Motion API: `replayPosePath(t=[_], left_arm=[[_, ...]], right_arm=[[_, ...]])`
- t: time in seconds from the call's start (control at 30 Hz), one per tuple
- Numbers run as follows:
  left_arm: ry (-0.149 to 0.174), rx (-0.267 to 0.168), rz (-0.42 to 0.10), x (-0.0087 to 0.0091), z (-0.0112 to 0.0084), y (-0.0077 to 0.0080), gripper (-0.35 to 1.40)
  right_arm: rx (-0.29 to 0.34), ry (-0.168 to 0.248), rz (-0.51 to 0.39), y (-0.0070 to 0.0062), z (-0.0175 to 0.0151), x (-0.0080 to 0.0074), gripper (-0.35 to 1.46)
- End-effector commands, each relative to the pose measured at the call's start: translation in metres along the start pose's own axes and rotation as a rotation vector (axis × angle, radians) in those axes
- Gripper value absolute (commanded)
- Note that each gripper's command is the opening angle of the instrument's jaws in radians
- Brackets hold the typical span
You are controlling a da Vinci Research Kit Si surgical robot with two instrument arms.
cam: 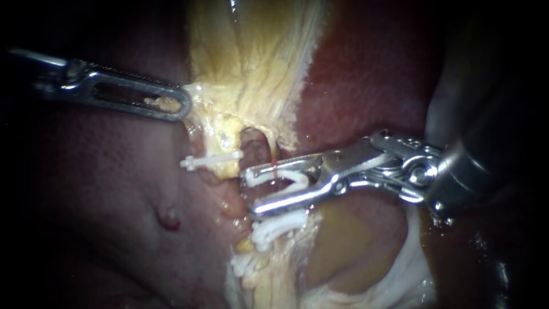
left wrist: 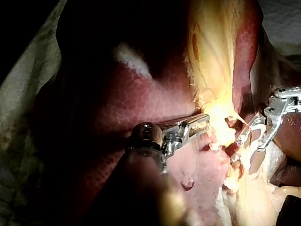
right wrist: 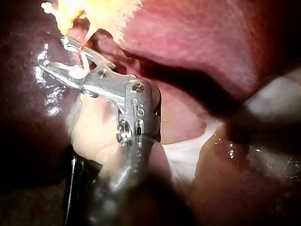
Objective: Clipping third clip right tube
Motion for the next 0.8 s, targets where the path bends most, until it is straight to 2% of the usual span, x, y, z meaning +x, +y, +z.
replayPosePath(t=[0.03,0.3,0.37,0.57,0.8], left_arm=[[0.0,-0.001,0.0,0.0,0.0,0.0,-0.35],[0.0,-0.001,0.001,0.0001,0.0001,0.0,-0.35],[0.0,-0.001,0.001,0.0001,0.0001,0.0001,-0.35],[0.0,-0.001,0.001,0.0001,0.0001,0.0001,-0.35],[0.0,-0.001,0.001,0.0001,0.0,0.0001,-0.35]], right_arm=[[0.001,0.0,0.0,0.0001,-0.0002,0.0,0.04],[0.003,-0.001,0.0,0.0005,-0.0008,0.0,-0.23],[0.005,-0.001,0.017,0.0004,-0.0009,-0.0001,-0.35],[0.008,0.003,0.082,0.0003,-0.0013,-0.0003,-0.35],[0.006,-0.003,0.087,0.0003,-0.0012,-0.0005,-0.35]])
